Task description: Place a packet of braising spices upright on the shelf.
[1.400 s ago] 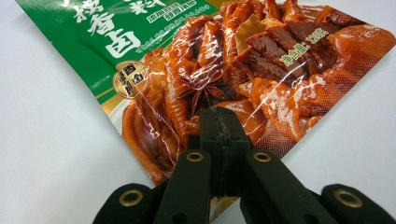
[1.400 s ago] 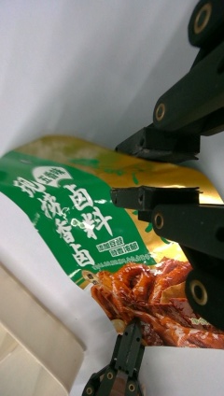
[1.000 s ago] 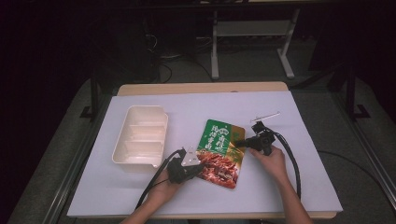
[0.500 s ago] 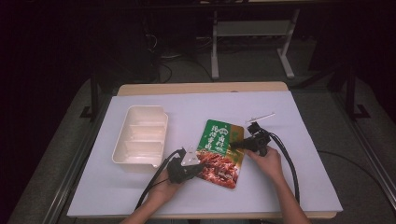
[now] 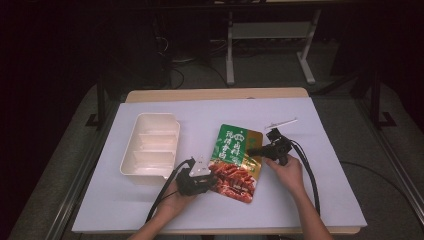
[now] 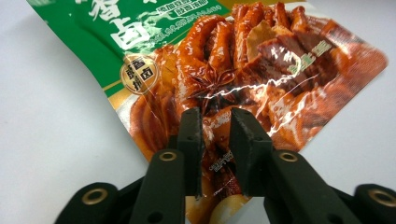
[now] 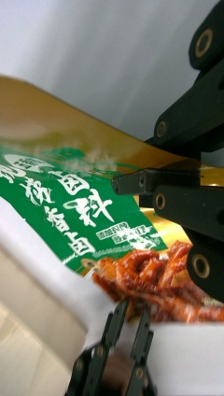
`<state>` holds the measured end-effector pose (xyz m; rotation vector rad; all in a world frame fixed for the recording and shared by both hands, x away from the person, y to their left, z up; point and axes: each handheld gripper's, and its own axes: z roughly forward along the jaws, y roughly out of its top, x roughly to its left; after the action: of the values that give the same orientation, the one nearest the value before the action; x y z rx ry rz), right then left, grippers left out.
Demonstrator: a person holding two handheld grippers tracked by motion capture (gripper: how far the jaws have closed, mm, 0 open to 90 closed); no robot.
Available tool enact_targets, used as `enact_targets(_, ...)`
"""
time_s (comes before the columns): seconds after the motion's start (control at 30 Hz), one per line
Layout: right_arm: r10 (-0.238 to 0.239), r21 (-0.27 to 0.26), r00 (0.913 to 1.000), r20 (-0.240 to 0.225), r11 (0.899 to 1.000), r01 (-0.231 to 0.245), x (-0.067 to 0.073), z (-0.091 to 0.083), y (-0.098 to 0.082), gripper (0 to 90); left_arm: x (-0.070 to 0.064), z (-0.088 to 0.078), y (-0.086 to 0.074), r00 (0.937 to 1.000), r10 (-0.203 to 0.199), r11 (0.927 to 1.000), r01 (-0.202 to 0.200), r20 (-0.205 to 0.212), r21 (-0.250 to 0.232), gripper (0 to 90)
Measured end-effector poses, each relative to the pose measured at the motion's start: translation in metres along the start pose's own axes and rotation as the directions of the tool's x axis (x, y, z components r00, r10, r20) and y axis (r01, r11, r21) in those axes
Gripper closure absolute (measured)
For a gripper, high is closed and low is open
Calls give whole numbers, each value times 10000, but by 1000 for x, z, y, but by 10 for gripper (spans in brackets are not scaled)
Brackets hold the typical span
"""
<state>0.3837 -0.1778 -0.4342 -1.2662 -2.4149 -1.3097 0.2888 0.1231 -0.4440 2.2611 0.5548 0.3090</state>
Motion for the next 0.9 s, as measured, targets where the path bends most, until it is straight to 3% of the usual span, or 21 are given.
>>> enact_targets(0.13, -226, -228, 9997, -61, 9995, 224, 10, -11, 6, 896, -2, -12, 1, 9999, -103, 9987, 106, 69, -505, 688)
enact_targets(0.47, -1324, -782, 9912, 68, 9881, 1326, 46, -31, 29, 897, -11, -34, -8, 9990, -137, 9934, 184, 419, -1133, 591)
enact_targets(0.7, -2042, -1121, 9789, -22, 9728, 2026, 66, -38, 37, 899, -14, -46, -18, 9988, -181, 9891, 244, 445, -1452, 559)
enact_targets(0.77, -2436, -1277, 9699, -49, 9621, 2410, 77, -41, 42, 899, -15, -50, -21, 9990, -88, 9875, 158, 448, -1571, 549)
enact_targets(0.9, -2706, -1386, 9627, -61, 9536, 2672, 88, -42, 47, 900, -19, -56, -27, 9990, 35, 9854, 43, 454, -1703, 529)
